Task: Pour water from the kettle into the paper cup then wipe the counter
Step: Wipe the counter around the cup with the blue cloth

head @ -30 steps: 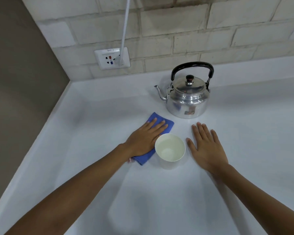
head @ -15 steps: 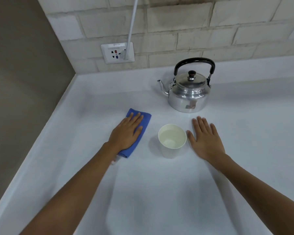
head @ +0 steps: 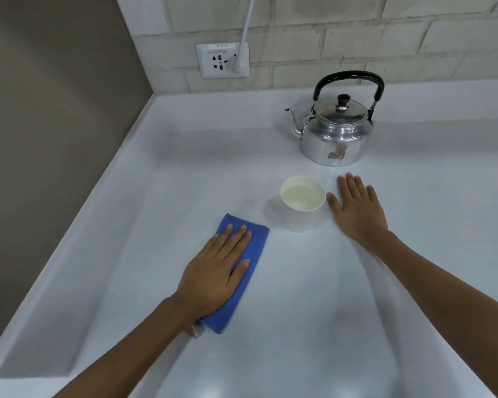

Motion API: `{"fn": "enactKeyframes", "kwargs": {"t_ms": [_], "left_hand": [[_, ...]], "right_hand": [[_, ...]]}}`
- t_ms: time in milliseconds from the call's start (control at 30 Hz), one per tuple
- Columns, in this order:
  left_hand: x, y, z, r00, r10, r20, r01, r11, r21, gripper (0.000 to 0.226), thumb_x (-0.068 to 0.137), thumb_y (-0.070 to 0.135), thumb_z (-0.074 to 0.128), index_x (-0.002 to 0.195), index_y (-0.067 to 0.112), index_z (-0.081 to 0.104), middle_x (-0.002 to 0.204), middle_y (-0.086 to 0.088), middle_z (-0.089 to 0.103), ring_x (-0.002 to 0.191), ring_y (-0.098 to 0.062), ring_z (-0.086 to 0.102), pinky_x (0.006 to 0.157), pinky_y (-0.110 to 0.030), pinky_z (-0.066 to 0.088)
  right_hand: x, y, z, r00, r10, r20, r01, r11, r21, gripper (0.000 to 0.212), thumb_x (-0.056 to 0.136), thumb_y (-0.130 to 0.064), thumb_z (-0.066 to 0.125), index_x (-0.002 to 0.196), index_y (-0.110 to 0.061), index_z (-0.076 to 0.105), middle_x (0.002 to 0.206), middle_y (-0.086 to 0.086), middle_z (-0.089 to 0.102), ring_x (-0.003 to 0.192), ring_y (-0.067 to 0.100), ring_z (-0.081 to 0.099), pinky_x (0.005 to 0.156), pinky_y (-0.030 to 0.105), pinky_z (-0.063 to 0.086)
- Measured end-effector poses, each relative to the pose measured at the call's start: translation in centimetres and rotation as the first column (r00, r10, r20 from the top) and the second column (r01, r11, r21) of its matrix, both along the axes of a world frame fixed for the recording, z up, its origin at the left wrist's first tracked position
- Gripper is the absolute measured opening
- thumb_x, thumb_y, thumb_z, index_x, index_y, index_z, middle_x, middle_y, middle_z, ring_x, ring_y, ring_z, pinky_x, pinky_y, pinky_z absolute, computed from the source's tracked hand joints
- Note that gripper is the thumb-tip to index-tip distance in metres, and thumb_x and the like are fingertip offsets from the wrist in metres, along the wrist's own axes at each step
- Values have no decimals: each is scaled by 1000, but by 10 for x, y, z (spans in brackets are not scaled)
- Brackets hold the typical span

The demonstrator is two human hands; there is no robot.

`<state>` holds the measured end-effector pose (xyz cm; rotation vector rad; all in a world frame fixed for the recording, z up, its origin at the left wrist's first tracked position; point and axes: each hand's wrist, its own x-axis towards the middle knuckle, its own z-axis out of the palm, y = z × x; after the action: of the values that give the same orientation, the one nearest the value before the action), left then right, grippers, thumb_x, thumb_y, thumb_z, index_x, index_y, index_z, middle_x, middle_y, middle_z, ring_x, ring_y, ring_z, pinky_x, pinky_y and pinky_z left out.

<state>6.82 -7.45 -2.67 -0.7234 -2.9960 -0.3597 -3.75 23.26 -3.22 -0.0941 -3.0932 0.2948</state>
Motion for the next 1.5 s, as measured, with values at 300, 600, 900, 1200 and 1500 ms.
{"fn": "enactKeyframes", "kwargs": {"t_ms": [300, 600, 900, 1200, 1500], "left_hand": [[-42, 51, 5, 923, 379, 72, -379, 925, -20, 55, 100, 33, 16, 146, 9, -1, 157, -7, 0, 144, -23, -5, 115, -32, -5], [47, 25, 1, 986, 162, -25, -161, 986, 40, 56, 98, 47, 15, 144, 18, 5, 153, 7, 6, 142, -11, -1, 114, -25, -3], [44, 95, 2, 943, 330, 28, -331, 943, 20, 57, 99, 36, 13, 146, 9, -7, 157, -5, -8, 143, -21, -14, 110, -28, -16], [48, 118, 17, 954, 207, 217, -270, 909, 319, 55, 99, 41, 15, 145, 20, -5, 156, 8, -9, 131, 1, -23, 108, -19, -15], [-38, 52, 12, 911, 383, 153, -397, 915, 74, 51, 101, 32, 16, 147, 14, 4, 158, -2, 1, 144, -20, -5, 115, -33, -3]], "right_hand": [[2, -1, 4, 1000, 1, 28, -1, 1000, -5, 63, 95, -47, 13, 147, -13, 2, 158, 7, 1, 145, 19, -3, 119, 40, 0], [2, 0, 4, 999, 8, 31, -7, 1000, -10, 63, 95, -47, 13, 147, -12, 3, 158, 8, 1, 145, 19, -3, 119, 40, 0], [0, -1, 2, 1000, 4, 28, -4, 1000, -4, 64, 94, -47, 12, 146, -12, 2, 158, 7, 1, 145, 19, -4, 119, 40, -1], [22, 2, 18, 993, -3, -117, -29, 962, -272, 49, 98, -31, 24, 142, -8, 26, 154, 10, 23, 144, 22, 13, 119, 38, 7], [147, -87, 43, 966, 102, -238, -204, 863, -462, 29, 89, -17, 43, 114, -11, 58, 118, 8, 58, 109, 23, 50, 94, 23, 33]]}}
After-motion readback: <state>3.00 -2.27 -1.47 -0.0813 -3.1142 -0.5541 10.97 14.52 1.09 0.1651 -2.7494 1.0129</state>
